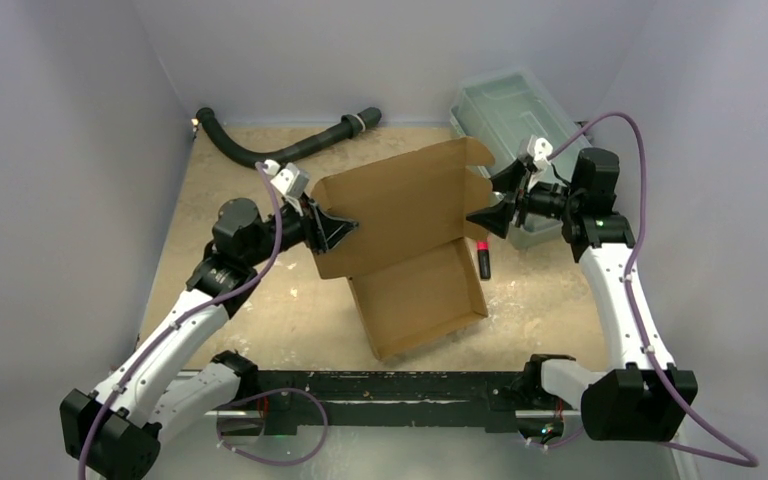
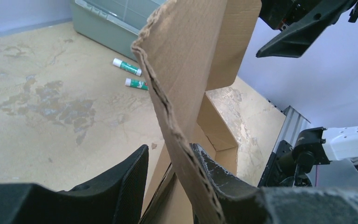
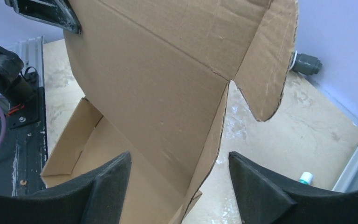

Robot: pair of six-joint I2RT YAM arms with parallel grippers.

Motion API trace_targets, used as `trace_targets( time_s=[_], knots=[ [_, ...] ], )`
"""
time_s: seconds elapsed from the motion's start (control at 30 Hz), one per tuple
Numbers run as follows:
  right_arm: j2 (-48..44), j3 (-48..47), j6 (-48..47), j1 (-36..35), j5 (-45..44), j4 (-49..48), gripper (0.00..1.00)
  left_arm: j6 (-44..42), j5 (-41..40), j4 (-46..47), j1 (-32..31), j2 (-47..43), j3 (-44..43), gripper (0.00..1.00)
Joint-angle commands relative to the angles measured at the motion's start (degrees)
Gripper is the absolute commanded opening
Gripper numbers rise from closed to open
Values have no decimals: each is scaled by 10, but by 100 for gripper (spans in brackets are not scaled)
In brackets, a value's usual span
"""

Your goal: Fold the paper box

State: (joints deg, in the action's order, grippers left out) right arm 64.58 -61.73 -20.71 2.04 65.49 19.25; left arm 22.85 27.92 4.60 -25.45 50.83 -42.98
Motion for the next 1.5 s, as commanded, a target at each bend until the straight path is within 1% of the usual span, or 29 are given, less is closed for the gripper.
trace_targets(
  time_s=[0.0,0.07,0.17,0.2,0.23,0.27,0.33,0.4,0.43,0.47,0.5,0.53,0.63,0.7,0.83,0.9,1.07,1.1,1.13,1.2,1.3,1.4,1.47],
  knots=[
    [3,-3,43,2,11,-34,68,-24,29,13,3,30,-57,0],
    [1,3,59,2,18,-53,47,-26,31,15,3,42,-63,0],
    [-5,14,84,2,0,-83,15,-23,29,31,3,52,-66,0],
    [-8,15,86,2,-16,-87,6,-21,27,34,3,56,-67,0],
    [-13,17,91,2,-29,-93,0,-17,25,34,3,59,-70,0],
    [-19,19,101,2,-44,-103,0,-10,20,30,3,61,-74,5],
    [-34,33,127,2,-47,-137,0,0,-11,-17,4,65,-96,31],
    [-44,44,144,7,-49,-157,0,17,-36,-88,4,62,-125,59],
    [-49,49,148,10,-46,-163,0,23,-38,-114,4,55,-133,70],
    [-52,54,157,13,-43,-172,0,31,-40,-127,4,41,-135,77],
    [-54,58,165,15,-41,-181,0,36,-50,-136,4,24,-131,81],
    [-56,60,171,16,-39,-187,0,37,-65,-151,4,3,-127,83],
    [-55,63,178,17,-44,-190,0,17,-147,-229,4,-72,-118,88],
    [-57,67,181,18,-43,-191,0,25,-176,-249,4,-129,-90,88],
    [-61,77,182,19,-41,-203,0,76,-162,-216,4,-242,18,88],
    [-61,82,183,20,-40,-211,0,93,-159,-207,4,-303,57,88],
    [-55,86,179,20,-32,-212,0,132,-174,-150,4,-458,161,87],
    [-53,88,182,20,-31,-217,0,140,-183,-141,4,-471,180,87],
    [-49,89,186,20,-32,-221,0,147,-196,-133,4,-476,192,87],
    [-38,90,196,20,-36,-234,0,151,-222,-119,4,-457,204,86],
    [-13,81,223,4,-57,-259,0,126,-242,-84,4,-377,199,84],
    [36,46,227,-52,-119,-268,0,99,-255,-90,4,-286,150,78],
    [82,18,275,-79,-151,-310,0,90,-266,-126,4,-247,112,78]
  ],
)
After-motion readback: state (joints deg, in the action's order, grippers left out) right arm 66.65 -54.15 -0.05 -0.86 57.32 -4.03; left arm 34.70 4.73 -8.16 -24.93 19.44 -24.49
